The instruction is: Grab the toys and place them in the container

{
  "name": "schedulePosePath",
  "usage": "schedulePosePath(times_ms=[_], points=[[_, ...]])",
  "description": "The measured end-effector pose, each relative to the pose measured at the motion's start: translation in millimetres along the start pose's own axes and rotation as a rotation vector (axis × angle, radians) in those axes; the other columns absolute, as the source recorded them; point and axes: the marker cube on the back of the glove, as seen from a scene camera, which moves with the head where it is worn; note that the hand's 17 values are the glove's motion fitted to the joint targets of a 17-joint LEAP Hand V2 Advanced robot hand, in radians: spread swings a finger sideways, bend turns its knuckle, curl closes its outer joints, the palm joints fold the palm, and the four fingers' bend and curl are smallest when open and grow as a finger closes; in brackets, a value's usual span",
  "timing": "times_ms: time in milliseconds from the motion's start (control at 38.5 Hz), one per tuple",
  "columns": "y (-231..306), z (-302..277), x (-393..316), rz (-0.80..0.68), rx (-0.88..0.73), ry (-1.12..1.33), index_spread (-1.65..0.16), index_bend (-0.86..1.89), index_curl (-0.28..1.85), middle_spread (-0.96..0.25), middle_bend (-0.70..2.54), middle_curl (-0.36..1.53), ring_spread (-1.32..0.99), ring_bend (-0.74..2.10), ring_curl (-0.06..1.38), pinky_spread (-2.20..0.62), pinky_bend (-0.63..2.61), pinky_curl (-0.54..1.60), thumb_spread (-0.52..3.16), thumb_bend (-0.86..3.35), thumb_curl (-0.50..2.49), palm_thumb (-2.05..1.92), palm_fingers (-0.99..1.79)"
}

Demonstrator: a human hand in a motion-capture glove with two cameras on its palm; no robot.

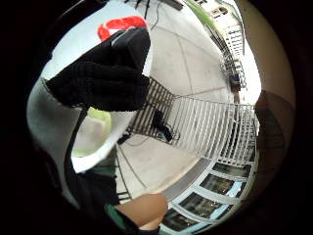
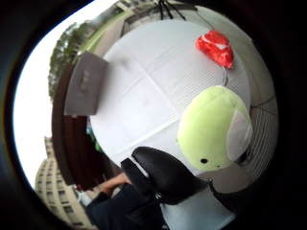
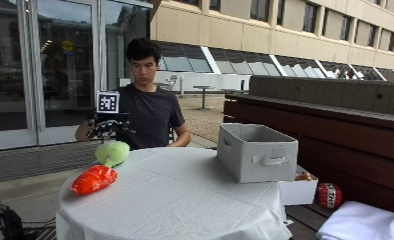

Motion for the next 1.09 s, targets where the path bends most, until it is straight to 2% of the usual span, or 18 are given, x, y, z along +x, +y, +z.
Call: schedulePosePath(times_ms=[78, 312, 702, 1066, 1092], points=[[6, 17, 3, -0.048, 0.006, -0.015, -0.34, 0.08, 0.18, -0.04, 0.19, 0.41, 0.02, 0.55, 0.32, 0.05, 1.28, 0.36, 0.95, -0.08, 0.22, -0.11, -0.15], [27, 44, 7, -0.091, -0.247, -0.020, -0.33, 0.08, 0.16, -0.04, 0.17, 0.40, 0.02, 0.52, 0.31, 0.06, 1.27, 0.35, 0.94, -0.07, 0.22, -0.08, -0.17], [30, 85, 8, -0.117, -0.361, -0.010, -0.32, 0.07, 0.13, -0.03, 0.16, 0.38, 0.02, 0.58, 0.32, 0.02, 1.31, 0.36, 1.03, 0.00, 0.25, 0.06, -0.12], [56, 96, 14, -0.109, -0.368, -0.021, -0.31, 0.08, 0.11, -0.01, 0.19, 0.38, -0.11, 0.90, 0.40, -0.20, 1.34, 0.36, 1.21, 0.19, 0.33, 0.44, -0.01], [55, 96, 14, -0.112, -0.355, -0.025, -0.31, 0.04, 0.10, -0.02, 0.24, 0.40, -0.17, 1.00, 0.43, -0.27, 1.35, 0.36, 1.24, 0.23, 0.35, 0.51, 0.17]])
